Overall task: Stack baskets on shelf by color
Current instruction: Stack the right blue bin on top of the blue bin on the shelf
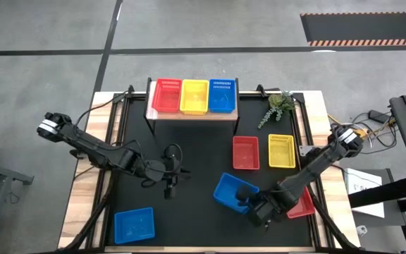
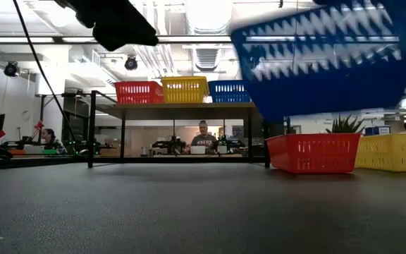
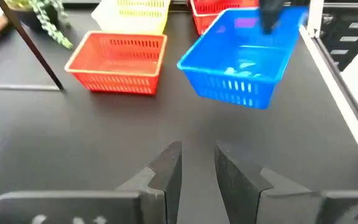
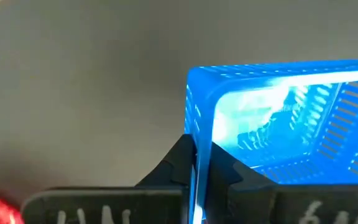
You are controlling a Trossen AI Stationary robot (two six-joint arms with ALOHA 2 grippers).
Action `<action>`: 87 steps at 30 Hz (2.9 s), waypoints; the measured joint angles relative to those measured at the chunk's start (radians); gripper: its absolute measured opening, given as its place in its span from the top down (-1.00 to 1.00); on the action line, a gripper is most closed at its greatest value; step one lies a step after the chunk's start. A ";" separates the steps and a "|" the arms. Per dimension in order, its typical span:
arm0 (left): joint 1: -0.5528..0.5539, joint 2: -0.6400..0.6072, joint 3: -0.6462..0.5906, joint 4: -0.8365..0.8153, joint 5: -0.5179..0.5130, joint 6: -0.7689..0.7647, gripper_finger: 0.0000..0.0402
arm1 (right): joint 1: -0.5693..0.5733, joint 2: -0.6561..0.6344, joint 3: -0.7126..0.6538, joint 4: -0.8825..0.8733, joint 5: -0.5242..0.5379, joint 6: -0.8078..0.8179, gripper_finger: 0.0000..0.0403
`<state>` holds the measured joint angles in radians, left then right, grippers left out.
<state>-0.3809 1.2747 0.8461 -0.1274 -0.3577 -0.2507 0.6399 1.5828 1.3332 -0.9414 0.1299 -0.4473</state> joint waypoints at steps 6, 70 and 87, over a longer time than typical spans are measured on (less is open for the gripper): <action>0.000 -0.015 0.035 -0.011 -0.074 0.149 0.61 | -0.043 0.002 0.199 0.000 0.052 0.267 0.96; 0.000 -0.355 -0.065 -0.016 -0.408 0.438 0.60 | -0.966 0.441 1.022 -0.602 0.367 0.184 0.96; 0.000 -0.355 -0.065 -0.012 -0.407 0.451 0.60 | -0.888 0.424 1.023 -0.569 0.311 0.130 0.96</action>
<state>-0.3809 0.9195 0.7815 -0.1395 -0.7650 0.2001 -0.2481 2.0068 2.3562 -1.5108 0.4408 -0.3177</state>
